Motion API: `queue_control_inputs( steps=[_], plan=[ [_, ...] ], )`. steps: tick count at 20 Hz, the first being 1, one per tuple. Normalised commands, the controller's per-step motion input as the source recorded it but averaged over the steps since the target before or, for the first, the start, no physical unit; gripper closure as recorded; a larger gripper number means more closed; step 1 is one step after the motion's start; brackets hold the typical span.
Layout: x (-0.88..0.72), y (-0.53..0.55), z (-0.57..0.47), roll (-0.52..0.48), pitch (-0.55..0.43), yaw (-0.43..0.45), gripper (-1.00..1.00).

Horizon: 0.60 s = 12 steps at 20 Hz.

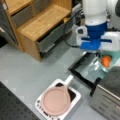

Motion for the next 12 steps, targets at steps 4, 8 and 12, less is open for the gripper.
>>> queue_control_inputs(
  steps=[4,8,12],
  plan=[
    [0.14,-0.12,0.19,-0.171,0.058,0.025,1.00],
    [0.20,-0.13,0.22,-0.168,0.082,0.049,1.00],
    [0.25,-0.11,0.21,-0.138,0.096,0.057,1.00]
  ],
)
